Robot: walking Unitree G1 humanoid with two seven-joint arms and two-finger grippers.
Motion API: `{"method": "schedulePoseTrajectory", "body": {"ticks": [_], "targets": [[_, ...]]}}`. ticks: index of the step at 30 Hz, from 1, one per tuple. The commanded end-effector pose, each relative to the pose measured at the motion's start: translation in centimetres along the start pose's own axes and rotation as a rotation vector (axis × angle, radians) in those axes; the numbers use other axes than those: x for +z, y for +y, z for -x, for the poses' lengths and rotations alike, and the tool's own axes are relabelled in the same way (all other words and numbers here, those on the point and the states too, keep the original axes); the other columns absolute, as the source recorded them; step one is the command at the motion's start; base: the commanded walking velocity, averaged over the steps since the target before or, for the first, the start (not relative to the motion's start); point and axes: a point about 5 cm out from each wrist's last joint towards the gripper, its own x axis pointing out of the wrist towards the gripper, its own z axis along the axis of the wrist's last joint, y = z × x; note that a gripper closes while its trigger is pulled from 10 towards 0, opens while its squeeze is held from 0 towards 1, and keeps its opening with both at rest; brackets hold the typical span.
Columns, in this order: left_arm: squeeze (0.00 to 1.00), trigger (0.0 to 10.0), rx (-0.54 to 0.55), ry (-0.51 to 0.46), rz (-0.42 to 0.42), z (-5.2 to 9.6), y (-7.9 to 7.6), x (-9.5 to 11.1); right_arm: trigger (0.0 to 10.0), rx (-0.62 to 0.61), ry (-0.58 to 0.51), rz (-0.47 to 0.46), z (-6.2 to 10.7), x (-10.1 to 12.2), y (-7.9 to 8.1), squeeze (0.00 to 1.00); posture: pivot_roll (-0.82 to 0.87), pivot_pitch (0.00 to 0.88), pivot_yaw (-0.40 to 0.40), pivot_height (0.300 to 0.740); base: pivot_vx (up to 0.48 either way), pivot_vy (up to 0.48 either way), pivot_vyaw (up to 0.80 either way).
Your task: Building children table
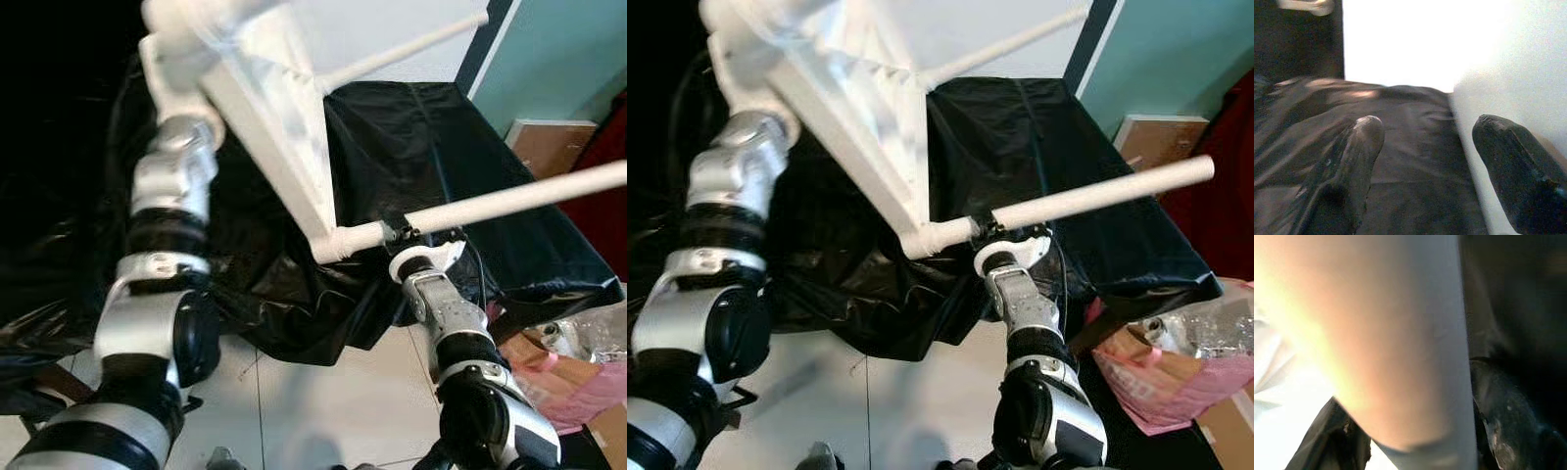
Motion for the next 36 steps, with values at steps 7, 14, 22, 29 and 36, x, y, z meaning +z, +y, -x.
{"method": "schedulePoseTrajectory", "body": {"ticks": [7, 14, 22, 29, 36], "targets": [[0.0, 10.0, -0.165, 0.003, 0.009, -0.3, -4.0, 0.0, 10.0, -0.213, -0.16, 0.288, 4.1, 2.8, -3.0, 0.0, -0.02, 0.094, -0.042, 0.74, 0.0, 0.0, 0.0], [0.0, 10.0, -0.175, -0.026, -0.033, -0.6, -4.0, 0.7, 10.0, -0.288, -0.277, 0.417, 7.1, 4.1, -3.2, 0.0, -0.01, 0.105, -0.01, 0.74, 0.0, 0.0, 0.0], [0.0, 10.0, -0.216, -0.03, -0.072, -0.8, -4.4, 1.1, 10.0, -0.38, -0.31, 0.624, 8.8, 3.9, -2.3, 1.0, -0.01, 0.113, 0.042, 0.74, 0.0, 0.0, 0.0], [0.0, 10.0, -0.233, -0.04, -0.101, -0.9, -4.6, 1.4, 10.0, -0.681, -0.268, 0.76, 11.1, 4.1, -4.2, 0.0, 0.0, 0.119, 0.057, 0.74, 0.0, 0.0, 0.0], [0.0, 10.0, -0.252, -0.052, -0.116, -0.9, -4.9, 1.7, 10.0, -0.746, -0.441, 0.885, 13.1, 6.3, -2.8, 0.0, 0.0, 0.125, 0.072, 0.74, 0.0, 0.0, 0.0]]}}
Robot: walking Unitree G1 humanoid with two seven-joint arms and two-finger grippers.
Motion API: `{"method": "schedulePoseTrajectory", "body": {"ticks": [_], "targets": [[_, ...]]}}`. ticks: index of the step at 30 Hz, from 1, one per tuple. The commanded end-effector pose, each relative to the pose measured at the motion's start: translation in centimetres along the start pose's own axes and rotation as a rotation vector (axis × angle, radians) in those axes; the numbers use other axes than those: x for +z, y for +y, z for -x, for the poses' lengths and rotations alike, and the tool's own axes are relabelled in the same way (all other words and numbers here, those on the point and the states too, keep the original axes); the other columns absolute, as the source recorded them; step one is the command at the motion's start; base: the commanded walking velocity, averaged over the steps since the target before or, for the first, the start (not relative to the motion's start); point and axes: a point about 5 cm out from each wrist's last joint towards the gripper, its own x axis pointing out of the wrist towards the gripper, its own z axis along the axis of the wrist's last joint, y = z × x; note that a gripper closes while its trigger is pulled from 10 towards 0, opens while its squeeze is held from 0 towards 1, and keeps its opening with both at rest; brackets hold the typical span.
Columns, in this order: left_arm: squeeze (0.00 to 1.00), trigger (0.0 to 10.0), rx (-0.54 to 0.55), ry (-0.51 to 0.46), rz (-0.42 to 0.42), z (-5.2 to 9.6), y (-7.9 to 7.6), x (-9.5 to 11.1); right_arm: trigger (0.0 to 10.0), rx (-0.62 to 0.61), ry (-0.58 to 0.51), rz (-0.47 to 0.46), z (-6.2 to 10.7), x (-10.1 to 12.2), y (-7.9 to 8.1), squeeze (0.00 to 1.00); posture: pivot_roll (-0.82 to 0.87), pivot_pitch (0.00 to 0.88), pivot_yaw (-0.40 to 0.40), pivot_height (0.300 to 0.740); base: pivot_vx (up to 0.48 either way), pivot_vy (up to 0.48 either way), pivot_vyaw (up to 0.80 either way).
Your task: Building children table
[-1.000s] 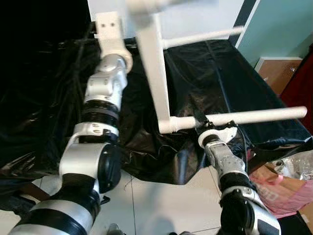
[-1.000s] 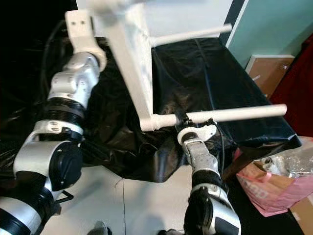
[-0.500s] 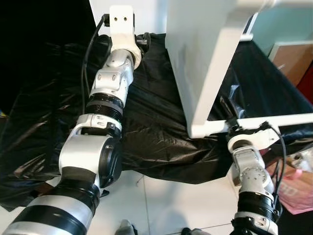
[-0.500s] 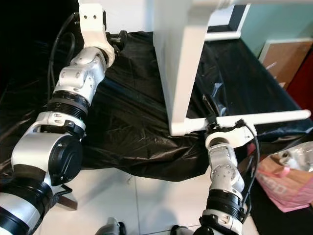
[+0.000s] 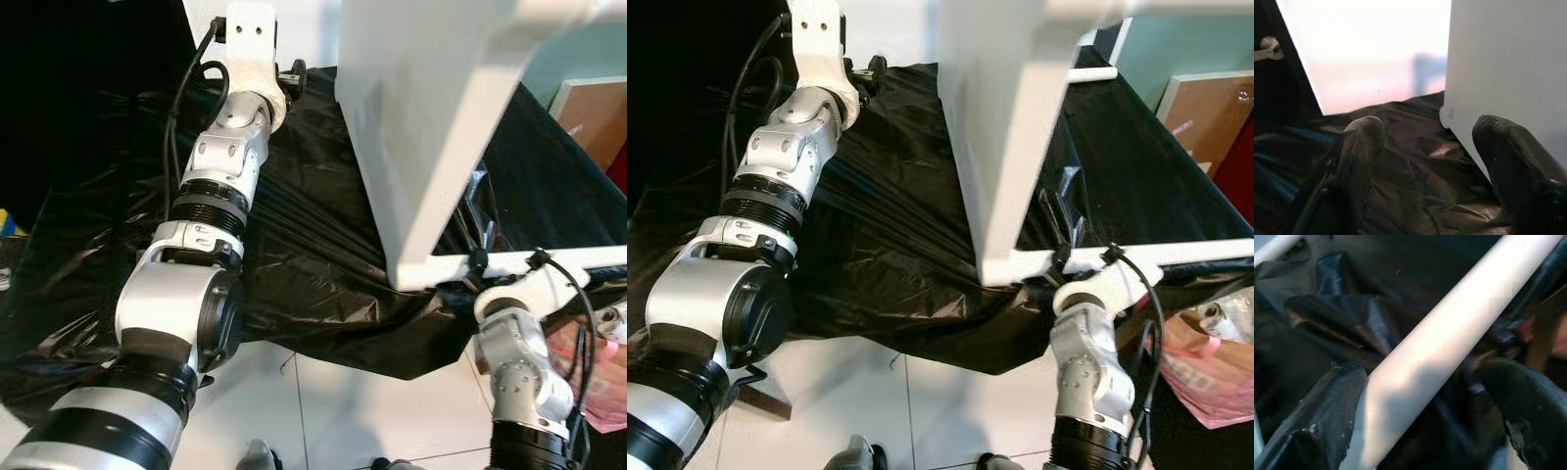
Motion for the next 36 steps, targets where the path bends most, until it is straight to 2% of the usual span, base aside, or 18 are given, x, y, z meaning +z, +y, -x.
{"method": "schedulePoseTrajectory", "body": {"ticks": [1, 3, 4, 5, 7, 8, 10, 12, 14, 20, 24, 27, 31, 36], "targets": [[0.0, 10.0, -0.114, -0.003, -0.009, -0.1, -0.9, 0.2, 10.0, -0.173, 0.045, 0.121, 1.5, -2.4, -3.0, 0.0, 0.0, 0.124, 0.072, 0.74, 0.0, 0.0, 0.0], [0.0, 10.0, -0.114, -0.003, -0.009, -0.1, -0.9, 0.2, 10.0, -0.173, 0.045, 0.121, 1.5, -2.4, -3.0, 0.0, 0.0, 0.124, 0.072, 0.74, 0.0, 0.0, 0.0], [0.0, 10.0, -0.123, 0.002, -0.013, -0.1, -1.1, -0.1, 10.0, -0.119, -0.13, 0.232, 1.6, 0.1, -1.7, 0.0, -0.02, 0.125, 0.074, 0.74, 0.0, 0.0, 0.0], [0.0, 10.0, -0.123, 0.002, -0.013, -0.1, -1.1, -0.1, 10.0, -0.119, -0.13, 0.232, 1.6, 0.1, -1.7, 0.0, -0.02, 0.125, 0.074, 0.74, 0.0, 0.0, 0.0], [0.0, 10.0, -0.125, 0.008, -0.012, 0.0, -1.1, -0.4, 10.0, -0.072, -0.195, 0.29, 1.3, 0.8, -0.6, 0.0, -0.02, 0.125, 0.075, 0.74, 0.0, 0.0, 0.0], [0.0, 10.0, -0.125, 0.008, -0.012, 0.0, -1.1, -0.4, 10.0, -0.072, -0.195, 0.29, 1.3, 0.8, -0.6, 0.0, -0.02, 0.125, 0.075, 0.74, 0.0, 0.0, 0.0], [0.0, 10.0, -0.123, 0.014, -0.012, 0.0, -1.0, -0.8, 10.0, 0.011, -0.214, 0.327, 0.0, 0.7, 0.9, 0.0, -0.02, 0.12, 0.072, 0.74, 0.0, 0.0, 0.0], [0.0, 10.0, -0.123, 0.016, -0.013, 0.1, -1.0, -0.9, 10.0, 0.041, -0.214, 0.336, -0.4, 0.7, 1.5, 0.0, -0.02, 0.118, 0.071, 0.74, 0.0, 0.0, 0.0], [0.0, 10.0, -0.123, 0.016, -0.012, 0.2, -1.0, -1.2, 10.0, 0.132, -0.263, 0.378, -1.2, 0.9, 3.2, 0.0, -0.02, 0.112, 0.06, 0.74, 0.0, 0.0, 0.0], [0.0, 10.0, -0.127, 0.015, -0.006, 0.8, -0.8, -2.3, 10.0, 0.259, -0.355, 0.433, -2.0, 1.6, 5.4, 0.0, -0.01, 0.103, 0.031, 0.74, 0.0, 0.0, 0.0], [0.0, 10.0, -0.135, 0.015, -0.006, 1.2, -0.9, -3.0, 10.0, 0.3, -0.375, 0.446, -2.2, 1.8, 5.7, 0.0, -0.01, 0.098, 0.022, 0.74, 0.0, 0.0, 0.0], [0.0, 10.0, -0.156, 0.016, -0.007, 2.5, -0.8, -4.7, 10.0, 0.406, -0.379, 0.456, -2.5, 1.7, 6.3, 0.0, 0.0, 0.089, -0.002, 0.74, 0.0, 0.0, 0.0], [0.0, 10.0, -0.167, 0.03, -0.007, 3.4, -0.7, -6.0, 10.0, 0.448, -0.355, 0.441, -2.6, 1.4, 6.4, 0.0, 0.0, 0.087, -0.008, 0.74, 0.0, 0.0, 0.0], [0.0, 10.0, -0.17, 0.081, 0.018, 6.3, -0.9, -9.3, 10.0, 0.516, -0.318, 0.435, -3.0, 0.3, 6.6, 0.0, 0.01, 0.076, -0.035, 0.74, 0.0, 0.0, 0.0]]}}
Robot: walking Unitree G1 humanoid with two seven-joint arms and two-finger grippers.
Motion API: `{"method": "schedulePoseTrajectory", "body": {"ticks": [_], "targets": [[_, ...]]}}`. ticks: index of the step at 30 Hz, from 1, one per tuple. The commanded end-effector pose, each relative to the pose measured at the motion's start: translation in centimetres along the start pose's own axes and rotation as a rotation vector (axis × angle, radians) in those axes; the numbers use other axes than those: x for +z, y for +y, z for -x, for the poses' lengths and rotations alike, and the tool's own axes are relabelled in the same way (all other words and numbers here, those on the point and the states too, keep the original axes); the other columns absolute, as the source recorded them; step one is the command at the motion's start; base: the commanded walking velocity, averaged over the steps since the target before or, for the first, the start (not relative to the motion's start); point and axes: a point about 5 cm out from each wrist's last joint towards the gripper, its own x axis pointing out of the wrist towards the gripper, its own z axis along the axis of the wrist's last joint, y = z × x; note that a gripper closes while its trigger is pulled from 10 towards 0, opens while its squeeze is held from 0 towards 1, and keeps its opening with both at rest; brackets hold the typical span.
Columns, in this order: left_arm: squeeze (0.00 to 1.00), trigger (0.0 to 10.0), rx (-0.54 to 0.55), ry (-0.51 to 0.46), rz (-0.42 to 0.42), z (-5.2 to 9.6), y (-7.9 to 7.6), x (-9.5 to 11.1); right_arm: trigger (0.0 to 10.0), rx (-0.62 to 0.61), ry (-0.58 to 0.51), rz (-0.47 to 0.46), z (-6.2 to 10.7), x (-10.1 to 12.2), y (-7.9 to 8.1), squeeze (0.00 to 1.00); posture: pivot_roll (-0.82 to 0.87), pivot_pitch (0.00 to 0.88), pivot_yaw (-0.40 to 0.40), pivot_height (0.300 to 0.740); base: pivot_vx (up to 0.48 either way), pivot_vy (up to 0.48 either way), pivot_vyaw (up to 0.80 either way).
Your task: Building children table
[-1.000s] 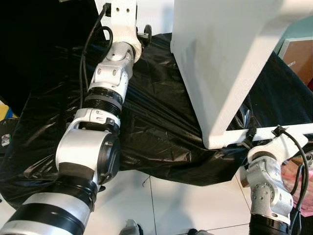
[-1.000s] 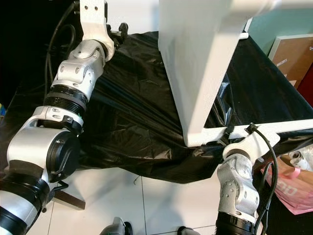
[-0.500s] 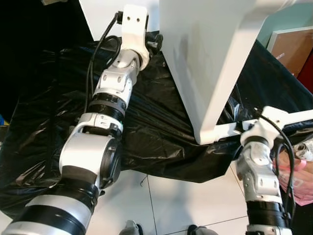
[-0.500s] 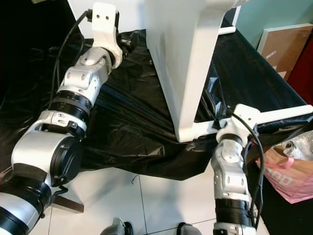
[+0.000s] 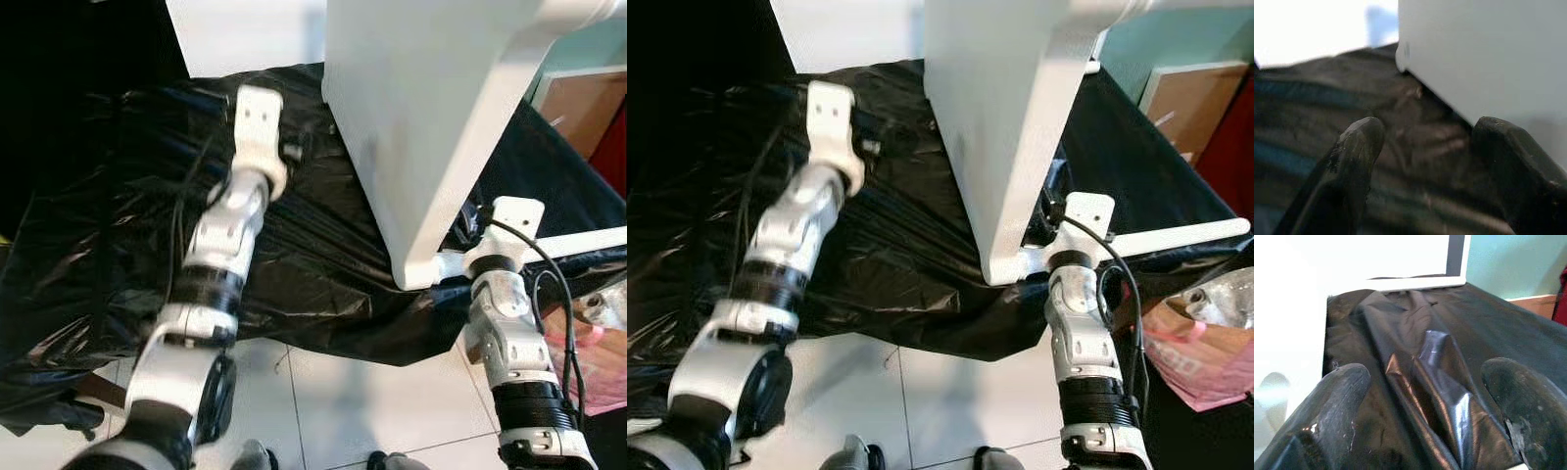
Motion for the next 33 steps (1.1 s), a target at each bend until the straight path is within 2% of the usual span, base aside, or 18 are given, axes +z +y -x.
{"method": "schedulePoseTrajectory", "body": {"ticks": [1, 3, 4, 6, 7, 8, 9, 10, 13, 16, 24, 27, 28, 30, 31, 33], "targets": [[0.0, 10.0, -0.042, -0.01, -0.001, 0.3, -0.6, 0.1, 10.0, 0.014, 0.007, -0.008, 0.1, -0.5, 0.0, 0.0, 0.01, 0.076, -0.035, 0.74, 0.0, 0.0, 0.0], [0.0, 10.0, -0.04, -0.023, 0.025, 1.7, -0.9, -0.9, 10.0, 0.01, 0.022, -0.009, 0.4, -1.2, -0.3, 0.0, 0.01, 0.073, -0.04, 0.74, 0.0, 0.0, 0.0], [0.0, 10.0, -0.04, -0.023, 0.025, 1.7, -0.9, -0.9, 10.0, 0.01, 0.022, -0.009, 0.4, -1.2, -0.3, 0.0, 0.01, 0.073, -0.04, 0.74, 0.0, 0.0, 0.0], [0.0, 10.0, -0.04, -0.037, 0.057, 3.4, -1.2, -1.9, 10.0, 0.004, 0.031, -0.005, 1.1, -1.7, -0.7, 0.0, 0.01, 0.066, -0.042, 0.74, 0.0, 0.0, 0.0], [0.0, 10.0, -0.04, -0.037, 0.057, 3.4, -1.2, -1.9, 10.0, 0.004, 0.031, -0.005, 1.1, -1.7, -0.7, 0.0, 0.01, 0.066, -0.042, 0.74, 0.0, 0.0, 0.0], [0.0, 10.0, -0.041, -0.039, 0.059, 4.0, -1.3, -2.2, 10.0, 0.004, 0.033, -0.007, 1.4, -1.9, -0.9, 0.0, 0.0, 0.065, -0.042, 0.74, 0.0, 0.0, 0.0], [0.0, 10.0, -0.049, -0.034, 0.059, 5.5, -1.4, -3.2, 10.0, -0.003, 0.05, -0.005, 2.4, -2.4, -1.5, 0.0, 0.0, 0.068, -0.037, 0.74, 0.0, 0.0, 0.0], [0.0, 10.0, -0.049, -0.034, 0.059, 5.5, -1.4, -3.2, 10.0, -0.003, 0.05, -0.005, 2.4, -2.4, -1.5, 0.0, 0.0, 0.068, -0.037, 0.74, 0.0, 0.0, 0.0], [0.0, 10.0, -0.072, -0.021, 0.046, 7.2, -1.8, -4.1, 10.0, -0.016, 0.066, 0.0, 3.6, -2.9, -2.5, 0.0, 0.0, 0.07, -0.038, 0.74, 0.0, 0.0, 0.0], [0.0, 10.0, -0.089, -0.009, 0.029, 8.3, -2.2, -4.7, 10.0, -0.009, 0.075, 0.023, 4.6, -3.3, -3.1, 0.0, -0.01, 0.077, -0.035, 0.74, 0.0, 0.0, 0.0], [0.0, 10.0, -0.095, 0.009, 0.033, 9.3, -2.8, -5.2, 10.0, 0.027, 0.091, 0.033, 5.8, -3.9, -3.6, 0.0, -0.02, 0.079, -0.03, 0.74, 0.0, 0.0, 0.0], [0.0, 10.0, -0.093, 0.013, 0.057, 9.8, -2.9, -5.2, 10.0, 0.095, 0.089, 0.025, 6.3, -3.7, -3.1, 0.0, -0.02, 0.078, -0.029, 0.74, 0.0, 0.0, 0.0], [0.0, 10.0, -0.114, 0.017, 0.031, 10.2, -3.2, -5.4, 10.0, 0.155, 0.097, 0.006, 6.7, -3.7, -2.4, 0.0, -0.02, 0.075, -0.03, 0.74, 0.0, 0.0, 0.0], [0.0, 10.0, -0.12, 0.017, 0.023, 10.4, -3.2, -5.5, 10.0, 0.169, 0.099, 0.002, 6.7, -3.7, -2.3, 0.0, -0.02, 0.075, -0.03, 0.74, 0.0, 0.0, 0.0], [0.0, 10.0, -0.128, 0.013, 0.057, 10.5, -3.4, -5.4, 10.0, 0.204, 0.098, -0.008, 6.8, -3.6, -1.7, 0.0, -0.02, 0.071, -0.035, 0.74, 0.0, 0.0, 0.0], [0.0, 10.0, -0.129, 0.007, 0.072, 10.6, -3.5, -5.2, 10.0, 0.223, 0.093, -0.014, 6.7, -3.5, -1.4, 0.0, -0.02, 0.071, -0.035, 0.74, 0.0, 0.0, 0.0]]}}
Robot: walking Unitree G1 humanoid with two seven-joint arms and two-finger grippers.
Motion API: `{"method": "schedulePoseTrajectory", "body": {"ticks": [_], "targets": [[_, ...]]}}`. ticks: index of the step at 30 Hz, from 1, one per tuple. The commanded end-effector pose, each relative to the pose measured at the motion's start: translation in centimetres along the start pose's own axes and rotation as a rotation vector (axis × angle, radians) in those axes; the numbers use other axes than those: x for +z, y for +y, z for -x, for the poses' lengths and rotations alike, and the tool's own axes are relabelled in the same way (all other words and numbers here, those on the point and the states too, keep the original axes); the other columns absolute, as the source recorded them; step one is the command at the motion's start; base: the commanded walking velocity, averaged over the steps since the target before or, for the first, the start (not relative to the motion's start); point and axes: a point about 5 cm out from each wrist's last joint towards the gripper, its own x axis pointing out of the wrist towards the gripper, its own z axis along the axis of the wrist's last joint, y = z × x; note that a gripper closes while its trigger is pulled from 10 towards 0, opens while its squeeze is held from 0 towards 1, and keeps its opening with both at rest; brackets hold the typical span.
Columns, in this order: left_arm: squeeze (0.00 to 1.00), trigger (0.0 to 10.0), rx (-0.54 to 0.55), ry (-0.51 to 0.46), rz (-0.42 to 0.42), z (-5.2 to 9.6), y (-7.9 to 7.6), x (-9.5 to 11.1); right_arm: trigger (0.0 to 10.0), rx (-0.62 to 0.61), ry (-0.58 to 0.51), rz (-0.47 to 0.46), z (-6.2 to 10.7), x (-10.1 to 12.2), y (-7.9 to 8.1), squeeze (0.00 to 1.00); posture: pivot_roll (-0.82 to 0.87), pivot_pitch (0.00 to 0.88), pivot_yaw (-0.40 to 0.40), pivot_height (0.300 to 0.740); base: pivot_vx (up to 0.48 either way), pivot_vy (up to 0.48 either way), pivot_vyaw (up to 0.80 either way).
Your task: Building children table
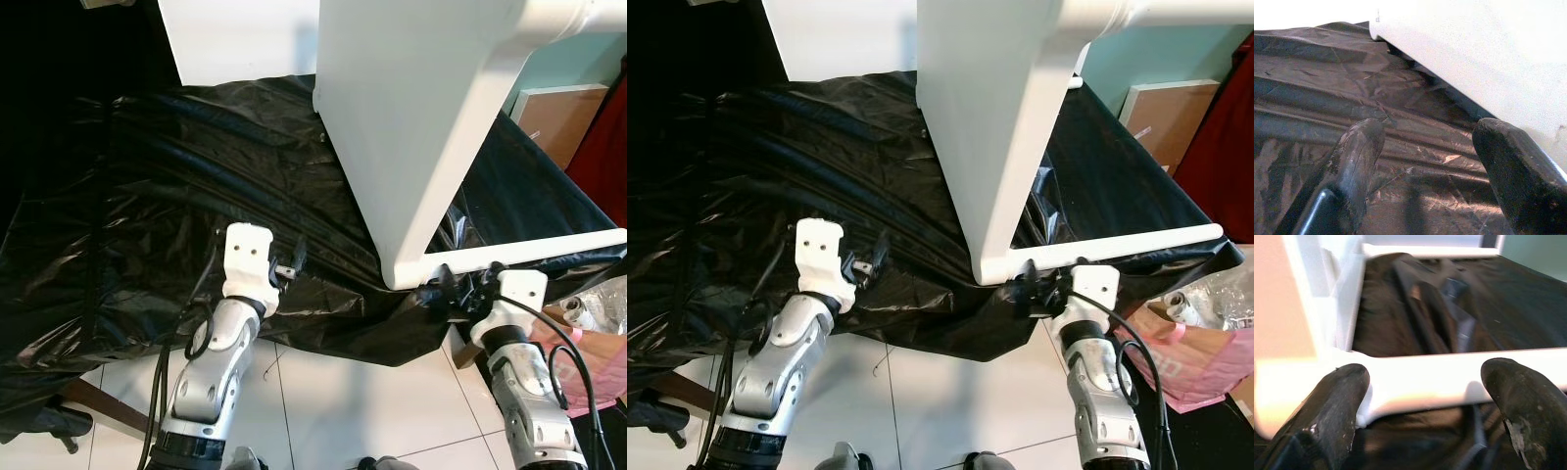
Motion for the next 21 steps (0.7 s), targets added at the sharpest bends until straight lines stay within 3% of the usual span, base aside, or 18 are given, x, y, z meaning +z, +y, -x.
{"method": "schedulePoseTrajectory", "body": {"ticks": [1, 9, 10, 11, 14, 18, 19, 21], "targets": [[0.0, 10.0, -0.072, 0.001, 0.018, 0.3, -0.5, 0.1, 10.0, 0.033, 0.002, -0.016, 0.0, 0.1, 0.5, 0.0, -0.01, 0.069, -0.036, 0.74, 0.0, 0.0, 0.0], [0.0, 10.0, -0.104, 0.003, 0.019, 0.7, -0.8, 0.0, 10.0, 0.075, -0.008, -0.014, 0.0, 0.4, 1.0, 0.0, -0.01, 0.065, -0.044, 0.74, 0.0, 0.0, 0.0], [0.04, 10.0, -0.119, 0.007, 0.027, 0.9, -0.9, -0.1, 10.0, 0.085, -0.007, -0.016, 0.0, 0.4, 1.0, 0.0, -0.01, 0.064, -0.045, 0.74, 0.0, 0.0, 0.0], [1.0, 10.0, -0.143, 0.009, 0.046, 1.1, -1.1, -0.3, 10.0, 0.098, -0.007, -0.023, 0.0, 0.5, 1.2, 1.0, -0.01, 0.062, -0.047, 0.74, 0.0, 0.0, 0.0], [1.0, 10.0, -0.159, 0.01, 0.059, 1.3, -1.3, -0.3, 10.0, 0.106, -0.008, -0.027, 0.0, 0.5, 1.2, 1.0, -0.01, 0.062, -0.047, 0.74, 0.0, 0.0, 0.0], [1.0, 10.0, -0.167, 0.01, 0.01, 1.4, -1.6, -0.3, 10.0, 0.133, 0.002, -0.032, 0.0, 0.5, 1.4, 1.0, 0.0, 0.058, -0.049, 0.74, 0.0, 0.0, 0.0], [0.0, 10.0, -0.169, 0.012, -0.012, 1.4, -1.7, -0.2, 10.0, 0.163, 0.009, -0.037, -0.2, 0.4, 1.7, 0.0, 0.0, 0.058, -0.05, 0.74, 0.0, 0.0, 0.0], [0.0, 10.0, -0.171, 0.014, -0.031, 1.3, -1.7, -0.2, 10.0, 0.197, 0.017, -0.042, -0.3, 0.4, 2.1, 0.0, 0.0, 0.058, -0.05, 0.74, 0.0, 0.0, 0.0]]}}
